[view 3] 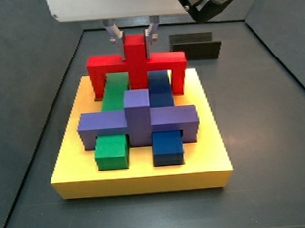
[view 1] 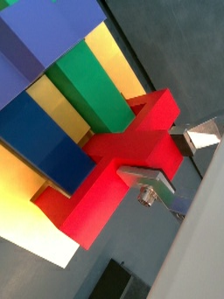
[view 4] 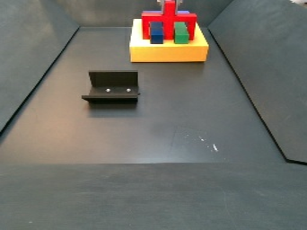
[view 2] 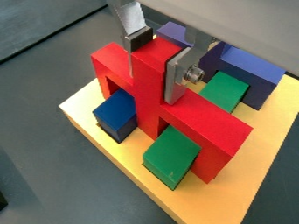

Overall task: Pick up the red object. Move up. Place the red object on the fixture. Regrasp the red object. Move to above the board. Insert the red object.
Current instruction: Insert the red object.

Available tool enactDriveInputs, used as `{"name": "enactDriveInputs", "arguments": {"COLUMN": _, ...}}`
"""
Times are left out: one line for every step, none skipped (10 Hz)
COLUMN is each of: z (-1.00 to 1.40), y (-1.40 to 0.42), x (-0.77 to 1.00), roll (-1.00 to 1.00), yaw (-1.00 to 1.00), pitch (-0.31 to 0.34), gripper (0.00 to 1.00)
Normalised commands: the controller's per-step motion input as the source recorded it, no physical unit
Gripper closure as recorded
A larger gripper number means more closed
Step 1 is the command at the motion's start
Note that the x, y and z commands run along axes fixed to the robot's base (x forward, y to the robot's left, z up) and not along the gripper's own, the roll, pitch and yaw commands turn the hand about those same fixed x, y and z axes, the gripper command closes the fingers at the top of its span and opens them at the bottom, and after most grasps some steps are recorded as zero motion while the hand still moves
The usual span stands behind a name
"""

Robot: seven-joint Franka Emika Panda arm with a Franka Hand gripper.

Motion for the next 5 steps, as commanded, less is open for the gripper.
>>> {"name": "enactDriveInputs", "arguments": {"z": 0.0, "y": -0.08, "x": 0.24, "roll": -0.08, "yaw": 0.03, "pitch": 0.014, "gripper": 1.0}}
{"name": "enactDriveInputs", "arguments": {"z": -0.01, "y": -0.05, "x": 0.22, "roll": -0.05, "yaw": 0.0, "pitch": 0.03, "gripper": 1.0}}
{"name": "enactDriveInputs", "arguments": {"z": -0.21, "y": 0.0, "x": 0.04, "roll": 0.0, "yaw": 0.0, "pitch": 0.0, "gripper": 1.0}}
{"name": "enactDriveInputs", "arguments": {"z": -0.17, "y": -0.12, "x": 0.01, "roll": -0.01, "yaw": 0.11, "pitch": 0.0, "gripper": 1.0}}
{"name": "enactDriveInputs", "arguments": {"z": -0.23, "y": -0.15, "x": 0.01, "roll": -0.03, "yaw": 0.11, "pitch": -0.006, "gripper": 1.0}}
